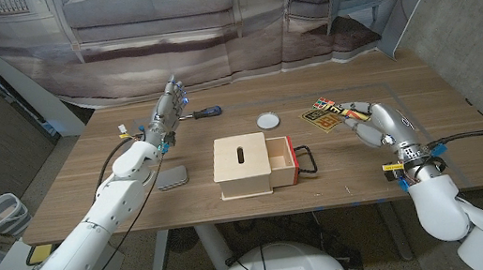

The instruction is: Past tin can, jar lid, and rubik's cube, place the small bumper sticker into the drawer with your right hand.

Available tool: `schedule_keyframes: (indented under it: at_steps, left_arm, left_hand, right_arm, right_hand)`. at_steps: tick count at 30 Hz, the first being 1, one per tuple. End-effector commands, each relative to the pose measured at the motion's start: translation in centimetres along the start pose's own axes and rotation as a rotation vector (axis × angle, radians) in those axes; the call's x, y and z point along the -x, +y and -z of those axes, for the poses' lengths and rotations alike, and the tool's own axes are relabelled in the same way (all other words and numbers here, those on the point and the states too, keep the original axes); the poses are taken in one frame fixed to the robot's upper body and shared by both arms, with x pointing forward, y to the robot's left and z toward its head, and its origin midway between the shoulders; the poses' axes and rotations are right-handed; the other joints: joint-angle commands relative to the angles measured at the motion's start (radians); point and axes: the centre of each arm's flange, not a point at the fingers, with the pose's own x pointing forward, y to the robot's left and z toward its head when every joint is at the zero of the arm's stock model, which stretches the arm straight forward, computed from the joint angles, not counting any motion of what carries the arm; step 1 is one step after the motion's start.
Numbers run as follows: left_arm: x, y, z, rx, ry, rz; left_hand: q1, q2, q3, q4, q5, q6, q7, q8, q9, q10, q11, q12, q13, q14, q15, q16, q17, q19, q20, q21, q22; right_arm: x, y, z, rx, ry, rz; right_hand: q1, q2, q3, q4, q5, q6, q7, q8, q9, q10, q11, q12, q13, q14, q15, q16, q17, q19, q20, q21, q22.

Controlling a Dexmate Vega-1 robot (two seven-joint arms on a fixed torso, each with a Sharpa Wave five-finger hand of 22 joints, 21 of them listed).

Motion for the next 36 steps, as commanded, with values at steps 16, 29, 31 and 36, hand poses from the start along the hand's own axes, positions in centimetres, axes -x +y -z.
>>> schedule_keyframes:
  at_steps: [16, 29, 31, 36]
  left_arm:
    - [0.5, 1.0, -0.3, 0.001, -0.006, -0.014]
    - [0.0, 1.2, -0.3, -0.002, -0.007, -0.014]
    - [-0.1, 1.2, -0.3, -0.001, -0.006, -0.012]
    - [-0.1, 1.2, -0.2, -0.001, -0.001, -0.016]
  left_hand:
    - [0.008, 0.011, -0.011, -0.002, 0.006, -0.001, 0.003, 0.0, 0.003, 0.001, 0.008, 0.005, 0.0, 0.003, 0.009, 0.007, 0.001, -0.003, -0.012, 0.007, 0.002]
    - [0.009, 0.012, -0.014, -0.002, 0.006, 0.0, 0.002, 0.0, 0.003, 0.0, 0.006, 0.004, -0.001, 0.001, 0.009, 0.006, 0.001, -0.005, -0.011, 0.006, 0.002]
    - [0.009, 0.012, -0.015, -0.002, 0.006, 0.0, 0.002, 0.0, 0.003, -0.001, 0.008, 0.004, 0.0, 0.001, 0.008, 0.006, 0.001, -0.005, -0.011, 0.006, 0.002]
    - [0.01, 0.013, -0.016, -0.002, 0.006, 0.0, 0.001, 0.0, 0.003, 0.0, 0.004, 0.004, 0.0, 0.001, 0.008, 0.006, 0.001, -0.006, -0.01, 0.005, 0.002]
  right_arm:
    - [-1.6, 1.3, -3.1, -0.078, -0.141, -0.032]
    - [-2.7, 1.8, -4.0, -0.11, -0.19, -0.055]
    - [-2.8, 1.9, -4.1, -0.116, -0.196, -0.059]
    - [-3.1, 2.3, -4.4, -0.127, -0.212, -0.08]
  right_hand:
    - [0.018, 0.003, 0.013, -0.002, 0.002, 0.017, -0.003, -0.003, 0.002, -0.002, -0.009, -0.011, 0.003, -0.022, -0.124, 0.001, 0.007, -0.022, -0.109, -0.006, 0.002]
    - [0.04, 0.008, 0.027, -0.007, 0.002, 0.034, -0.011, -0.001, 0.003, -0.006, -0.022, -0.015, 0.004, -0.031, -0.125, 0.003, 0.008, -0.03, -0.112, -0.008, 0.002]
    - [0.041, 0.007, 0.027, -0.006, 0.001, 0.031, -0.009, -0.003, 0.003, -0.007, -0.022, -0.015, 0.004, -0.032, -0.125, 0.004, 0.008, -0.031, -0.112, -0.008, 0.002]
    - [0.041, 0.006, 0.028, -0.004, 0.0, 0.019, -0.009, -0.009, 0.003, -0.01, -0.018, -0.017, 0.004, -0.034, -0.124, 0.005, 0.008, -0.031, -0.112, -0.008, 0.002]
